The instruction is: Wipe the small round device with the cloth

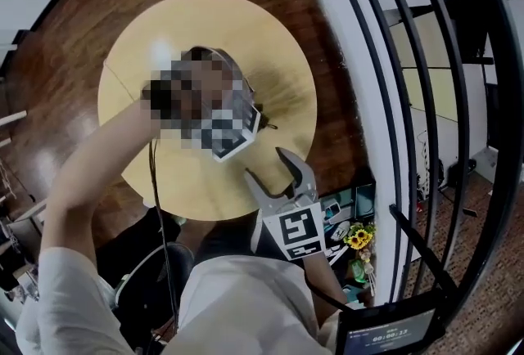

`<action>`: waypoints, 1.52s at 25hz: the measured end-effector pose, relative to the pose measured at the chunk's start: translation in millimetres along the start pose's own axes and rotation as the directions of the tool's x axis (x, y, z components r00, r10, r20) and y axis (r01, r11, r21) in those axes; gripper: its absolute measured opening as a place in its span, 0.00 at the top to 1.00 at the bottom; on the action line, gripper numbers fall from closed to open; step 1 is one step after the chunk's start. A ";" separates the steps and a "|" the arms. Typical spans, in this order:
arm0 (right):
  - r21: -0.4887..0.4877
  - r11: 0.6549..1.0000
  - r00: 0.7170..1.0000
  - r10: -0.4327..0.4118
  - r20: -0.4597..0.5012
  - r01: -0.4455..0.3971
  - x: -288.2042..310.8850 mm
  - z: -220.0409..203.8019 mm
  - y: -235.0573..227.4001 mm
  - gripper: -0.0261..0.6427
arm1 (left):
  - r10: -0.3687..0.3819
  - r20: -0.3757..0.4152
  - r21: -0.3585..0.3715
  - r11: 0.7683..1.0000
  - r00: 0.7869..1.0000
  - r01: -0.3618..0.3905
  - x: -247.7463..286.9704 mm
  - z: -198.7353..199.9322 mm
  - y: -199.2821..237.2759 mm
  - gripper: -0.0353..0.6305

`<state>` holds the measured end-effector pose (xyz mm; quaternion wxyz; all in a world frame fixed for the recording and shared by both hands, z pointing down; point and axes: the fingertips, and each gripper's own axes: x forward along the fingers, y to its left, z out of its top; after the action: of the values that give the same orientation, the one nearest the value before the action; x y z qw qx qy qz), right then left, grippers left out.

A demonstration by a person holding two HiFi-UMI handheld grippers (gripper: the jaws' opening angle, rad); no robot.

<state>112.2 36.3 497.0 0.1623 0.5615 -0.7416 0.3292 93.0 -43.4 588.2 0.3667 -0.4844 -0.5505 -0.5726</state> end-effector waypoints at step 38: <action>-0.233 0.849 0.879 0.445 -0.171 -0.475 88.0 94.1 -7.0 0.54 | 0.969 -0.223 -0.508 -0.210 0.108 0.835 -70.7 -4.4 -68.5 0.82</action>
<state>103.0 -91.7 484.1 0.1939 0.3212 -0.8818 0.2858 45.6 -47.1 502.0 -0.4977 -0.8265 0.2495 -0.0837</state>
